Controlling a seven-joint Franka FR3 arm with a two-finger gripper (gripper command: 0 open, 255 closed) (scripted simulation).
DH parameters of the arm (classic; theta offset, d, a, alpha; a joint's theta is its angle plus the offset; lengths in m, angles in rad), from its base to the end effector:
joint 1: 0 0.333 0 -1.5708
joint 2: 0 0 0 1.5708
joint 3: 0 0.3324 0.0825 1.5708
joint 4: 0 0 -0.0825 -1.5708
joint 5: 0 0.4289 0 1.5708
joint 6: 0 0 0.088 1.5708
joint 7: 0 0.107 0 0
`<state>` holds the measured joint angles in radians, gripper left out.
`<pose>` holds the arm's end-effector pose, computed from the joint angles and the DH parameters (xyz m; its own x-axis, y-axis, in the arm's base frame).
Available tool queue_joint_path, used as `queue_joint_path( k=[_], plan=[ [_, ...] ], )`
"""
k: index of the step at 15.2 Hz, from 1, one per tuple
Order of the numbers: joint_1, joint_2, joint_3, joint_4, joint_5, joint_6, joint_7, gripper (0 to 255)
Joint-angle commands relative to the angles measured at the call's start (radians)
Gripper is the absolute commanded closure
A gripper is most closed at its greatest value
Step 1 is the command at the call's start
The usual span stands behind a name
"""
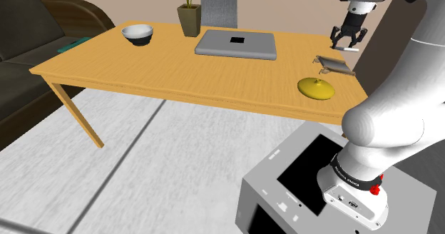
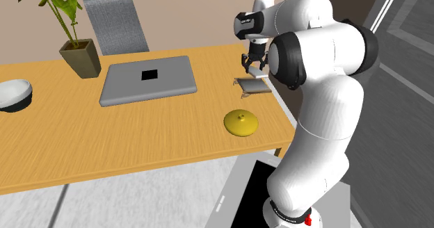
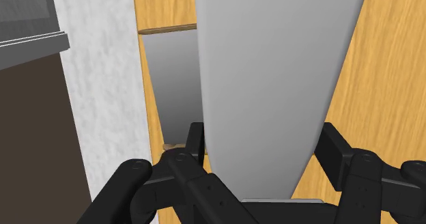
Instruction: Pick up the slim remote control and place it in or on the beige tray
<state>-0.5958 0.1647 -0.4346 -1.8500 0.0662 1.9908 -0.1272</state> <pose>0.3432 -0.5434 0.4379 0.6013 -0.7990 -0.0088 -0.7989 -0.6014 0.0078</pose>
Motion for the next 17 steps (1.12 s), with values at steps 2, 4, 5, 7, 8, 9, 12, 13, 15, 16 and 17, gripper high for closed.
queue_joint_path(
  k=[2, 4, 5, 7, 8, 9, 12, 13, 15, 16, 17],
  plan=[
    [-0.004, 0.016, 0.0, -0.022, 0.008, 0.037, -0.009, 255],
    [-0.005, 0.025, 0.001, -0.038, 0.014, 0.062, -0.013, 255],
    [-0.005, 0.03, 0.002, -0.046, 0.016, 0.074, -0.015, 255],
    [-0.007, 0.041, 0.003, -0.061, 0.022, 0.098, -0.018, 255],
    [-0.007, 0.046, 0.004, -0.068, 0.025, 0.11, -0.02, 255],
    [-0.008, 0.052, 0.005, -0.074, 0.029, 0.122, -0.022, 255],
    [-0.009, 0.062, 0.006, -0.086, 0.034, 0.142, -0.026, 255],
    [-0.009, 0.062, 0.006, -0.086, 0.034, 0.142, -0.026, 255],
    [-0.009, 0.062, 0.006, -0.086, 0.034, 0.142, -0.026, 255],
    [-0.009, 0.062, 0.006, -0.086, 0.034, 0.142, -0.026, 255],
    [-0.009, 0.062, 0.006, -0.086, 0.034, 0.142, -0.026, 255]
  ],
)
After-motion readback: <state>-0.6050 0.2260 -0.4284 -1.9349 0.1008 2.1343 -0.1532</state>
